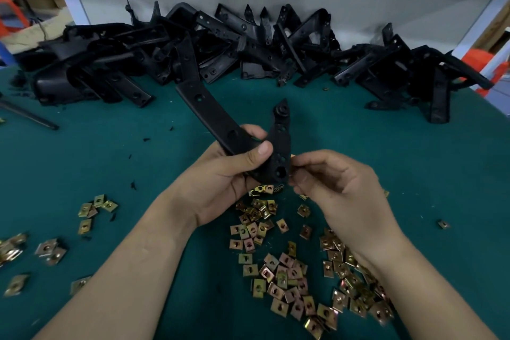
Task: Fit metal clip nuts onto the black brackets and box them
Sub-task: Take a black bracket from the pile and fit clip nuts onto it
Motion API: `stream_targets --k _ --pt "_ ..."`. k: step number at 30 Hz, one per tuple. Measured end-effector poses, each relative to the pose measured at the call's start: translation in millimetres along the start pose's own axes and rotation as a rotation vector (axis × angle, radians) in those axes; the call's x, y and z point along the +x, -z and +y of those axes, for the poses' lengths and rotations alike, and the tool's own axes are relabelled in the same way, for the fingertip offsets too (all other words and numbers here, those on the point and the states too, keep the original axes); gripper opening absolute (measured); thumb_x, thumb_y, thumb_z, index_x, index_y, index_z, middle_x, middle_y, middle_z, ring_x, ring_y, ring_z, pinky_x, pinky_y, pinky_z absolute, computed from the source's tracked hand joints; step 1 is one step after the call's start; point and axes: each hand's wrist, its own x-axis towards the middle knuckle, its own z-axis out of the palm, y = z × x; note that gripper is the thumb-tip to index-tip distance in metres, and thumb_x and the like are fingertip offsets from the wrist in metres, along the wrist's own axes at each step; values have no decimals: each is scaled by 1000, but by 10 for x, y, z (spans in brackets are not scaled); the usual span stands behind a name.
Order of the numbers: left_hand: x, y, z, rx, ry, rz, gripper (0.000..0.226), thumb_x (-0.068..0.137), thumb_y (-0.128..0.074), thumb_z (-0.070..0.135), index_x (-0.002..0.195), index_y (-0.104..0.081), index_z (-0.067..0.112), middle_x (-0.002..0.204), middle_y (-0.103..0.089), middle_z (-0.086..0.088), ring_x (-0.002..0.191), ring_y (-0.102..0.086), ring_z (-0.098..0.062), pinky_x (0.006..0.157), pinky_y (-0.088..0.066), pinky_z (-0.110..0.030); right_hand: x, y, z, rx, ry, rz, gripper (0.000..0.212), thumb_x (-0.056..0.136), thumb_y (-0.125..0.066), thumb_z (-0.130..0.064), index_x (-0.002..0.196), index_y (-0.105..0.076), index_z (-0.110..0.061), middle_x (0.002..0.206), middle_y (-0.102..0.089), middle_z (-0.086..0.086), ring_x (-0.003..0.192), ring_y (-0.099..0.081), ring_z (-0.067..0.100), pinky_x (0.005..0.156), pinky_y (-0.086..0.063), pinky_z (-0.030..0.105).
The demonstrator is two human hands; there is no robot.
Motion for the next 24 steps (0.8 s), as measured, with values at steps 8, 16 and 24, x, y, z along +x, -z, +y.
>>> stream_targets --k 8,16,24 --pt "3 -35 10 -9 11 29 34 70 -78 16 99 -60 16 97 -74 -9 88 -72 -23 75 -61 -31 -5 2 -64 337 -120 40 24 66 -80 -27 90 -82 -23 94 -78 4 91 -72 14 85 -56 26" --pt "4 -14 -7 -4 15 8 28 74 -78 13 98 -64 18 101 -74 -10 93 -72 -24 78 -60 -32 26 2 -87 606 -255 55 39 65 -77 -8 103 -77 -15 100 -76 8 94 -73 17 79 -57 21" --pt "2 -12 -12 15 5 -17 30 76 -78 12 100 -59 18 98 -73 -8 90 -72 -23 81 -60 -33 -4 -56 -106 727 -313 63 28 67 -79 -8 93 -79 -16 107 -74 21 93 -74 24 74 -58 24"
